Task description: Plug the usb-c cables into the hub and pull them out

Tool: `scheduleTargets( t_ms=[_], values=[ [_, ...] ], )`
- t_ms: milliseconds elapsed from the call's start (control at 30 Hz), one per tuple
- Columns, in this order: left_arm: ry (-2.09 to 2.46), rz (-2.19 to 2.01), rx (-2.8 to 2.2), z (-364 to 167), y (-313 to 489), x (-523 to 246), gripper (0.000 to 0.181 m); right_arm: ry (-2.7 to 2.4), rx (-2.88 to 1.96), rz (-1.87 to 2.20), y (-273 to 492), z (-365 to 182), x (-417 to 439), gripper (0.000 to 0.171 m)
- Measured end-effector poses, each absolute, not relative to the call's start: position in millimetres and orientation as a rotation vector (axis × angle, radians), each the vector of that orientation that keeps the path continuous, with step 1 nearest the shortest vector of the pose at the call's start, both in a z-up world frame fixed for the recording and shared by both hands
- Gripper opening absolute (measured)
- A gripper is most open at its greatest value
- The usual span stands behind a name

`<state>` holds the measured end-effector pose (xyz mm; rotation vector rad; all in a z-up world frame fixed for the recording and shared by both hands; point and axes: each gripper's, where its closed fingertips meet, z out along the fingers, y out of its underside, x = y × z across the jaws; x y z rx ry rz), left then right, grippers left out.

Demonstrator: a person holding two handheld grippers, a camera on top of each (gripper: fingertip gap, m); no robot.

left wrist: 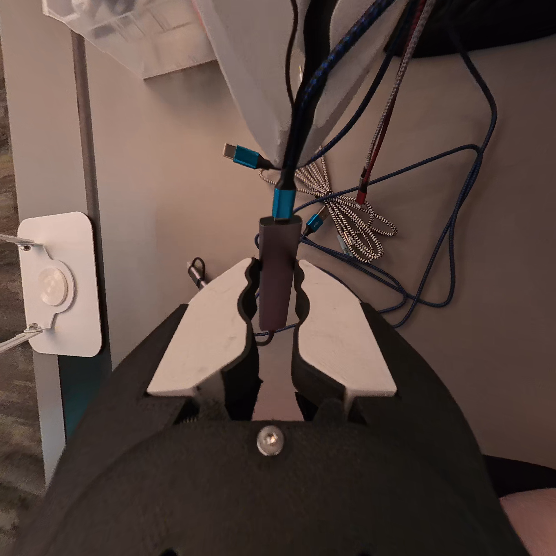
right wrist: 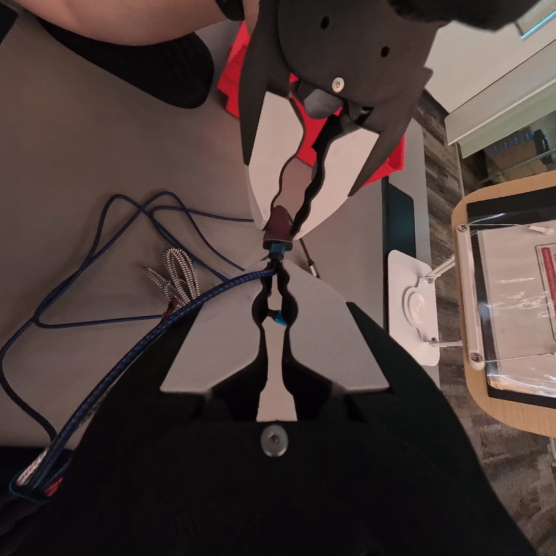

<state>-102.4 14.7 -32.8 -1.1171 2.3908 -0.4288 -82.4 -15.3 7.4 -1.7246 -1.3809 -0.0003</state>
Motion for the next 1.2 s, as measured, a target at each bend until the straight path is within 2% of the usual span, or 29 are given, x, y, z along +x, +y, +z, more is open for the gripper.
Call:
scheduleTargets(
  t_ms=[733,933,1000,1067,1200],
  values=[
    [2.433,-0.474,-1.218,-59.7,20.2,-92.4,0.020,-1.327,-1.821,0.135,-3.8,-12.4,-79.9,0.004],
    [2.383,-0.771,-1.282,-54.1,11.8,-89.9,0.023,-1.304,-1.781,0.132,-6.7,0.0,-76.5,0.004],
    [2.372,-0.718,-1.318,-65.1,23.4,-90.0,0.050,-1.278,-1.769,0.125,-4.7,4.1,-74.8,0.004],
    [2.392,-0.629,-1.338,-83.7,32.6,-90.0,0.060,-1.257,-1.766,0.118,-3.6,7.2,-72.1,0.004],
    [2.338,-0.627,-1.310,-95.8,34.5,-70.4,0.045,-1.165,-1.783,0.088,4.9,12.3,-57.7,0.004]
  ],
)
